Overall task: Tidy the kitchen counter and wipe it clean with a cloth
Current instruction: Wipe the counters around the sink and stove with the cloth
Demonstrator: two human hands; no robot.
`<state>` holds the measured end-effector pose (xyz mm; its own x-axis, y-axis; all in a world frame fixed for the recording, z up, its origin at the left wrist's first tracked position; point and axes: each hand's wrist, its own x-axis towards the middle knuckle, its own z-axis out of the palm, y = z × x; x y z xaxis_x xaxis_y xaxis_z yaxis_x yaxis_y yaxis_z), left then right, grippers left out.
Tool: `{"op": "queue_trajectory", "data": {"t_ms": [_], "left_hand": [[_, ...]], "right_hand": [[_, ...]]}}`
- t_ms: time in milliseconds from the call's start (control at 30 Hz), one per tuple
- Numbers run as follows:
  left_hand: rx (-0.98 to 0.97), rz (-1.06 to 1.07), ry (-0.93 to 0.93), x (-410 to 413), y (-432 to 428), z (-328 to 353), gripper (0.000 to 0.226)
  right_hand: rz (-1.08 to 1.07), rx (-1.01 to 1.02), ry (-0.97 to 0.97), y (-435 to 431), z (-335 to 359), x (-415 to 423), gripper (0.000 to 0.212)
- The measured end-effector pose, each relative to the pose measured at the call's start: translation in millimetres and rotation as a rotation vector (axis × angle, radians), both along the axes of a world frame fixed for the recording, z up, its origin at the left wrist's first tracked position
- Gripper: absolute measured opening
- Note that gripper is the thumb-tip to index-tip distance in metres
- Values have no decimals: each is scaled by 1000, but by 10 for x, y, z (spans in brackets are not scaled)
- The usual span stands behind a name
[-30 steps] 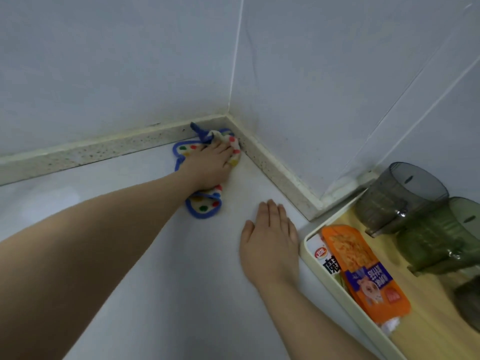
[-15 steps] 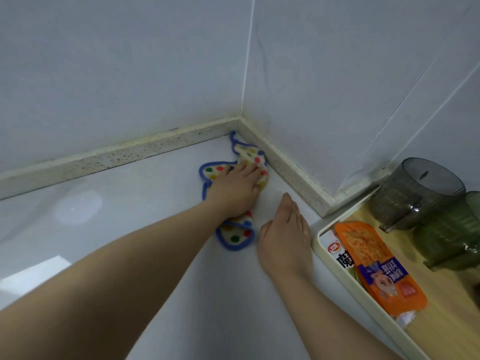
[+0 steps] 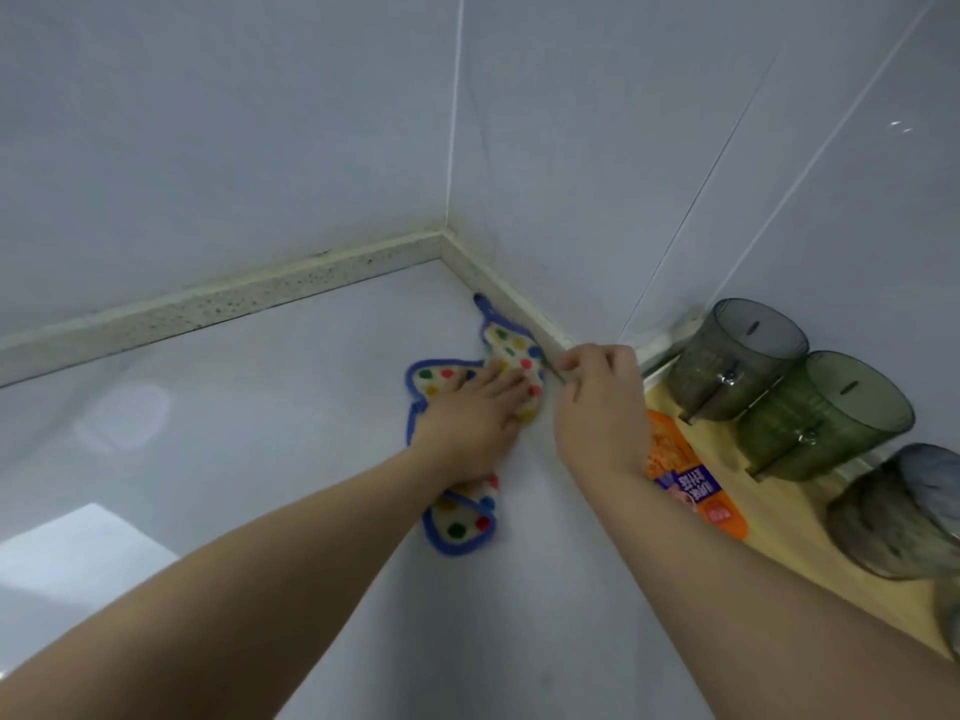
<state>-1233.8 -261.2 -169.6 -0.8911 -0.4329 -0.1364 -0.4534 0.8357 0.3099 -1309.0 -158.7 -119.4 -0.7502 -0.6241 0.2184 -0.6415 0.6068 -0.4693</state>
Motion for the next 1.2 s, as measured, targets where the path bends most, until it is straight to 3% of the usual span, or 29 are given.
{"op": "queue_trajectory", "data": {"t_ms": [100, 233, 367, 533, 800, 900, 1000, 1100, 1200], "left_hand": [[-36, -123, -48, -99, 77, 31, 51], [-53, -83, -72, -149, 128, 84, 50], [-16, -135, -41, 141, 328, 21, 50], [-7, -89, -71, 712, 585, 37, 49], [148, -82, -118, 1279, 1069, 191, 49], [246, 128, 67, 1482, 1111, 404, 47], [125, 416, 204, 1812, 1074, 459, 47], [-8, 473, -19, 2192, 1122, 301, 50], [-16, 435, -178, 2409, 1197, 122, 57]], "right_hand": [[-146, 183, -45, 154, 55, -125, 29], [-48, 270, 6, 320, 8, 11, 31], [38, 247, 75, 346, 2, 138, 29], [67, 138, 4, 568, 54, 483, 27], [38, 221, -116, 1158, -37, 923, 32], [65, 188, -178, 1149, -15, 1220, 36], [169, 274, -199, 982, -42, 1537, 48], [180, 312, -258, 792, -125, 1775, 58], [269, 410, -136, 784, -330, 1994, 59]]}}
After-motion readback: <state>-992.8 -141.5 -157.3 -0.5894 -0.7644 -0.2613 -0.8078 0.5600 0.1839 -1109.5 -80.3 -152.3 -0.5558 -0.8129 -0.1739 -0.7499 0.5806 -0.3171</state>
